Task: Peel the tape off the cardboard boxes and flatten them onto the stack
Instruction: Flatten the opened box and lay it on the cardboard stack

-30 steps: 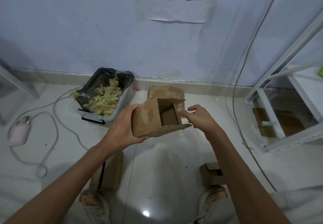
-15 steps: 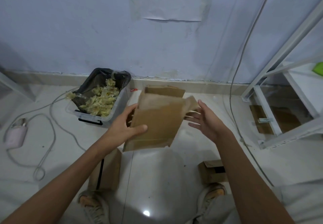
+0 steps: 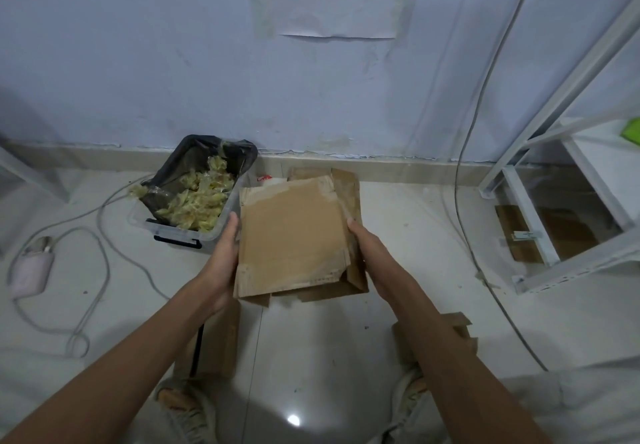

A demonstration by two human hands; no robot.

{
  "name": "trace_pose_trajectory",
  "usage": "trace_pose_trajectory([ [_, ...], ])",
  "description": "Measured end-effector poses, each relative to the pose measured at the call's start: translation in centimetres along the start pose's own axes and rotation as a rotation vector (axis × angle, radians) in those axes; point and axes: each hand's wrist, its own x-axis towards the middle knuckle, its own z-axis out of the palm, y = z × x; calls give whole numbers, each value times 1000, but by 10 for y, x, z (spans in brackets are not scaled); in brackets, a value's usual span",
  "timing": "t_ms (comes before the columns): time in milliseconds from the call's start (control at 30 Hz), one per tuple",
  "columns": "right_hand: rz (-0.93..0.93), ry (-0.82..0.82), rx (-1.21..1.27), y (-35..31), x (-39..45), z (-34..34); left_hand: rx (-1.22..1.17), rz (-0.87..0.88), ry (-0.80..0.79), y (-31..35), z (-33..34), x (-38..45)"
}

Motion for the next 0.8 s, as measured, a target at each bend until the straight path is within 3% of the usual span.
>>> trace_pose_trajectory([
  [67, -29, -75, 1, -5, -2, 6, -3, 7, 45, -5, -2, 4],
  [233, -15, -128, 335, -9, -2, -2, 332, 174, 307, -8, -8, 30],
  [300, -43, -138, 335, -8, 3, -13, 411, 204, 378, 0, -6, 44],
  [433, -109, -28, 49, 4, 34, -25, 579, 326, 492, 12, 1, 80],
  [633, -142, 547, -436, 18, 108, -28, 856, 347, 360, -1, 21, 162],
  [700, -255, 604, -625, 18, 133, -33, 1009, 340, 323, -3, 23, 188],
  [800, -363, 540, -898, 13, 185, -40, 1133, 364, 320, -5, 23, 236],
])
